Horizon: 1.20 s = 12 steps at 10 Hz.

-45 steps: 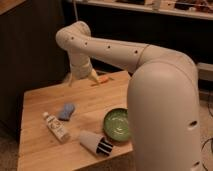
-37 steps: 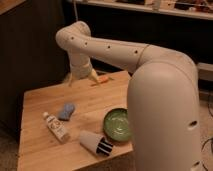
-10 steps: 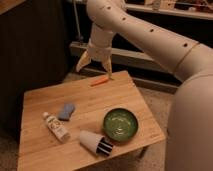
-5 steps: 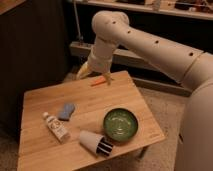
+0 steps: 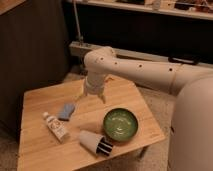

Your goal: Place the white sponge in the ceramic bowl

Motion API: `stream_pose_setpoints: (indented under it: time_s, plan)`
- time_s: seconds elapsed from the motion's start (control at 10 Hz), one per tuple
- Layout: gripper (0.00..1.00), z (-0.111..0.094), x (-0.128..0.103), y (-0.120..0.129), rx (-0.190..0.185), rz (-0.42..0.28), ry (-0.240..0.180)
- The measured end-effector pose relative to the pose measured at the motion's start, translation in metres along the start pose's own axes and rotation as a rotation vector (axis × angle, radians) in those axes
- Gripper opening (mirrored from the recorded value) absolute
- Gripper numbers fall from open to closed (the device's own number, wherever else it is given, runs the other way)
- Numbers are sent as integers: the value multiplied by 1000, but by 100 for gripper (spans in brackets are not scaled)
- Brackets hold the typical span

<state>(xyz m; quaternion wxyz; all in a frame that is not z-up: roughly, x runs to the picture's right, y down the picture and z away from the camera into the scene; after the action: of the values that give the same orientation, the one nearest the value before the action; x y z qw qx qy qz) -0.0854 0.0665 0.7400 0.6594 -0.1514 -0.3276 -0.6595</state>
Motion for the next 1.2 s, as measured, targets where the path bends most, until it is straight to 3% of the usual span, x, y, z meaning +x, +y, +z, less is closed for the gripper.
stream_pose_setpoints:
  time_s: [0.3,0.6,0.7,0.9,1.2]
  plan:
    - [80,76,4,-12,-26,15,45]
    - [80,148,21,-24,1,81,129]
    - [80,163,30,-36,-2,73,123]
    - [80,176,50,-59,-54,21,122]
    - [80,157,81,-97,-148,-50,100]
